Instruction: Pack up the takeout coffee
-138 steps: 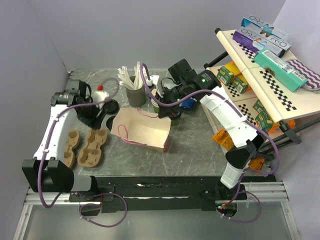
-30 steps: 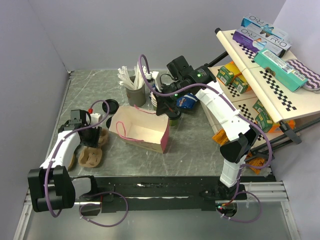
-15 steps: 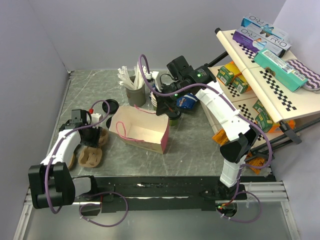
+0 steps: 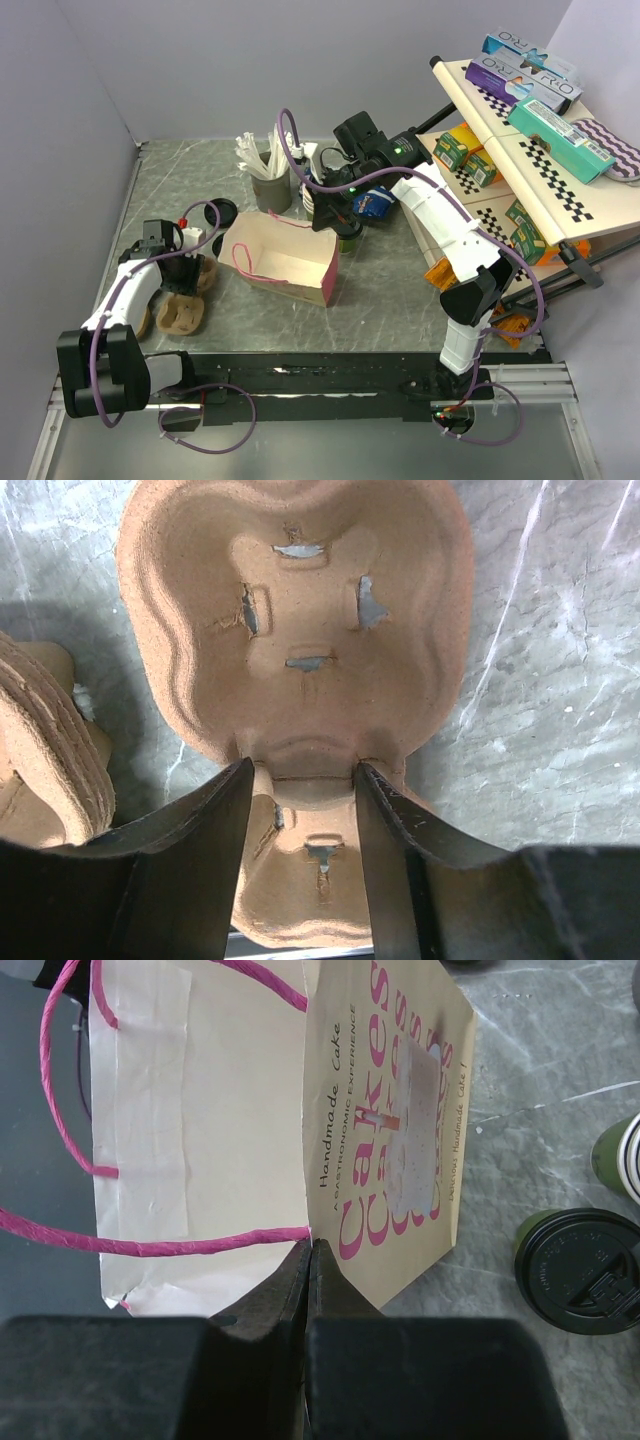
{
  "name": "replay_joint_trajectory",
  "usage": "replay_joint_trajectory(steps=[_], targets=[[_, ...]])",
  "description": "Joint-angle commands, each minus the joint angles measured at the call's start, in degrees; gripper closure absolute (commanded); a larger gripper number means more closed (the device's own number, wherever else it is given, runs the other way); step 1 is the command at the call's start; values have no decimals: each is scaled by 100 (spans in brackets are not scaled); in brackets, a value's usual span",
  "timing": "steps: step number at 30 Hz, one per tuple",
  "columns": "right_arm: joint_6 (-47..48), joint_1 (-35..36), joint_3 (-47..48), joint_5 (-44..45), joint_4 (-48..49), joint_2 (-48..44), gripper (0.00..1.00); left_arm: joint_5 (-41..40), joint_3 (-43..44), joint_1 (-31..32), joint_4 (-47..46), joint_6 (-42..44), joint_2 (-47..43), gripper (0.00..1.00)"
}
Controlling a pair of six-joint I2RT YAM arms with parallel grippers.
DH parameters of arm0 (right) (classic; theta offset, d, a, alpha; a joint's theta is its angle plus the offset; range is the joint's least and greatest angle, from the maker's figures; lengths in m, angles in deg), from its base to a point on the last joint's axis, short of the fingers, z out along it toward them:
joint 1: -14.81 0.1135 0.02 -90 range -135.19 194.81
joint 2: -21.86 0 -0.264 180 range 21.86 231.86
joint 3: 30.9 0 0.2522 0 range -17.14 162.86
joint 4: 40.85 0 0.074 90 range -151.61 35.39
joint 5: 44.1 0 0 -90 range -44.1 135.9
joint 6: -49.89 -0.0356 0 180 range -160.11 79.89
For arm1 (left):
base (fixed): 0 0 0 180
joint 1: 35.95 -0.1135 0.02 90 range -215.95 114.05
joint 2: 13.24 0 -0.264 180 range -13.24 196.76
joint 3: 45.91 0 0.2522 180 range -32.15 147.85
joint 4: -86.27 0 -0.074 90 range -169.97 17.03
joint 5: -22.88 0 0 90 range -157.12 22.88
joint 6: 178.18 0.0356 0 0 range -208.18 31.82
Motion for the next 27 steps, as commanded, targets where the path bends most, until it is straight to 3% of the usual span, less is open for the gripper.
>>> replay_joint_trajectory(steps=[1, 10, 14, 24, 27], targets=[[-114, 3, 187, -46, 146, -89, 100, 107, -8, 0, -70, 89, -22, 49], [-105, 3, 231, -28, 137, -36, 100, 98, -17, 0, -123, 54, 92, 55], [-96, -6, 257, -11, 146, -27, 100, 107, 71, 0, -18, 62, 66, 67], [53, 3, 415, 113, 93, -36, 100, 291, 940, -263, 1317, 378, -680, 83], [175, -6, 433, 148, 67, -19, 100, 562, 1327, -316, 1625, 677, -1005, 94]])
